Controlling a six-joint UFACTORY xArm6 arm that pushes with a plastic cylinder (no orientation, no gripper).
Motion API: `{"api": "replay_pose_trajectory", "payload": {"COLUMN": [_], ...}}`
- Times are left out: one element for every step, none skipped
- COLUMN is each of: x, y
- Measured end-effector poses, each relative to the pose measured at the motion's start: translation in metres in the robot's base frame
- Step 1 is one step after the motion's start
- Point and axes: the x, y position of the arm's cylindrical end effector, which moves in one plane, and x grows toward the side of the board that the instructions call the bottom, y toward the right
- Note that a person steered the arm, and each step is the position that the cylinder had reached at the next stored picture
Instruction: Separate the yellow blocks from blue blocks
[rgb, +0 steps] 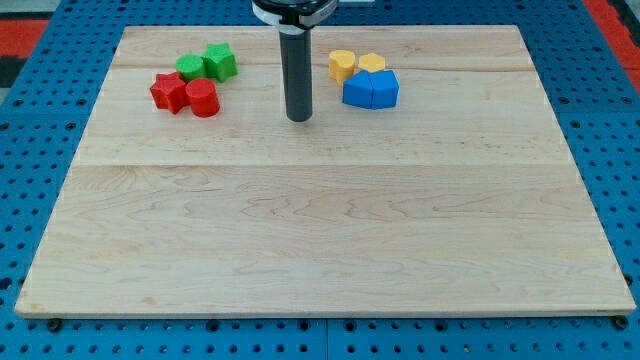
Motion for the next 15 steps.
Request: {"api": "replay_pose_trajectory", "payload": {"x": [-0.026, -0.062, -0.073, -0.068, -0.058, -0.047, -0.051, -0.051, -0.026, 0.001, -0.005, -0.058, -0.056, -0.053, -0.01], "y": [0.017, 0.053, 0.075, 0.074, 0.042, 0.086, 0.101, 0.125, 0.166, 0.203, 0.174, 0.191, 0.127, 0.06, 0.086]}}
